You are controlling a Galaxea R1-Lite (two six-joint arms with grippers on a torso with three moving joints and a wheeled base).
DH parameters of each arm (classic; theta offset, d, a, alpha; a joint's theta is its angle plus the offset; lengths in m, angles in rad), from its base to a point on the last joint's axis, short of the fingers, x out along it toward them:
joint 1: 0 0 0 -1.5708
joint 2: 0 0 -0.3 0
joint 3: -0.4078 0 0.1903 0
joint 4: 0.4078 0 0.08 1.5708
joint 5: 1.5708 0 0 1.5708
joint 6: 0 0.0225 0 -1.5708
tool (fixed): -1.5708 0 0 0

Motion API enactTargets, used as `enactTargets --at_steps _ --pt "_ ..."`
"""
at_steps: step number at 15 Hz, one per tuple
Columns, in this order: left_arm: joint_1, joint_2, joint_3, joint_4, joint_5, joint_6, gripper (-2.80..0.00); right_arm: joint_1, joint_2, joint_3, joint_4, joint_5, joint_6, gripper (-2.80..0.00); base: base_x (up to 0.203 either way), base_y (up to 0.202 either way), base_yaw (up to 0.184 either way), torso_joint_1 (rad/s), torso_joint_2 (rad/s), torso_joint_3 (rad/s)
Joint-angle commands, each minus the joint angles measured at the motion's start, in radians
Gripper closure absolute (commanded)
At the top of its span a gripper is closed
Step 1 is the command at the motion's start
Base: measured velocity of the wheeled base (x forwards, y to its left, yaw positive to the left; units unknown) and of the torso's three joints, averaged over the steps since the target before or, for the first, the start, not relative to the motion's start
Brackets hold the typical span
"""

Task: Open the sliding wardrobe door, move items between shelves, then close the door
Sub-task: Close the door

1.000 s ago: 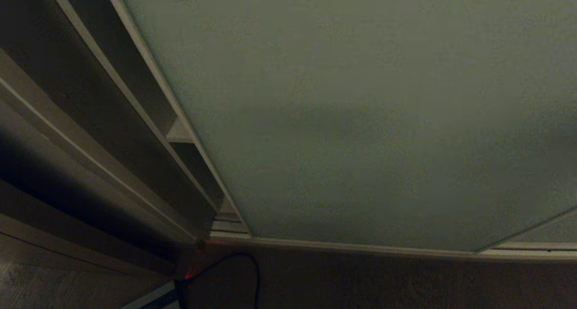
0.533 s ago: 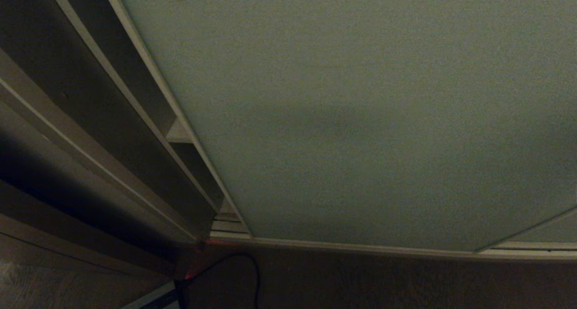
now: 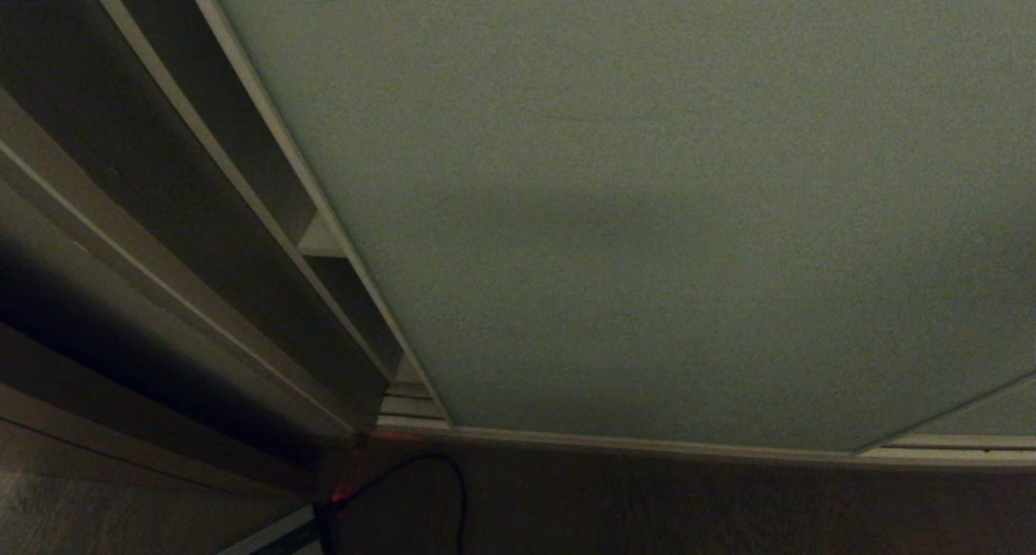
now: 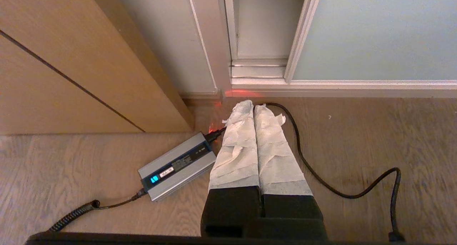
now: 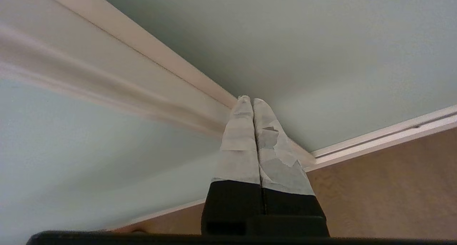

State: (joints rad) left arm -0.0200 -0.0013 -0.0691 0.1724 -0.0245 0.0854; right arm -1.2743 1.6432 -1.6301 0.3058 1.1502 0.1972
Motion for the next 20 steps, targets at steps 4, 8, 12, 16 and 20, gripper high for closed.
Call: enactTargets --at_steps 4,8,12,16,20 --pt "0.0 0.0 0.0 0.001 0.0 0.0 0.0 0.047 -0.009 0.012 0.002 0.006 0.001 0.0 0.0 0.0 0.0 0.0 0.0 0.0" --pt "0.0 0.0 0.0 0.001 0.0 0.0 0.0 0.065 -0.029 0.023 0.002 0.006 0.002 0.0 0.0 0.0 0.0 0.0 0.0 0.0" --pt "0.0 0.0 0.0 0.001 0.0 0.0 0.0 0.095 -0.099 0.075 0.002 0.006 0.002 0.0 0.0 0.0 0.0 0.0 0.0 0.0" --pt "0.0 0.0 0.0 0.001 0.0 0.0 0.0 0.111 -0.142 0.105 0.003 0.008 0.002 0.0 0.0 0.0 0.0 0.0 0.0 0.0" --pt "0.0 0.0 0.0 0.001 0.0 0.0 0.0 0.131 -0.168 0.15 0.002 0.008 0.002 0.0 0.0 0.0 0.0 0.0 0.0 0.0"
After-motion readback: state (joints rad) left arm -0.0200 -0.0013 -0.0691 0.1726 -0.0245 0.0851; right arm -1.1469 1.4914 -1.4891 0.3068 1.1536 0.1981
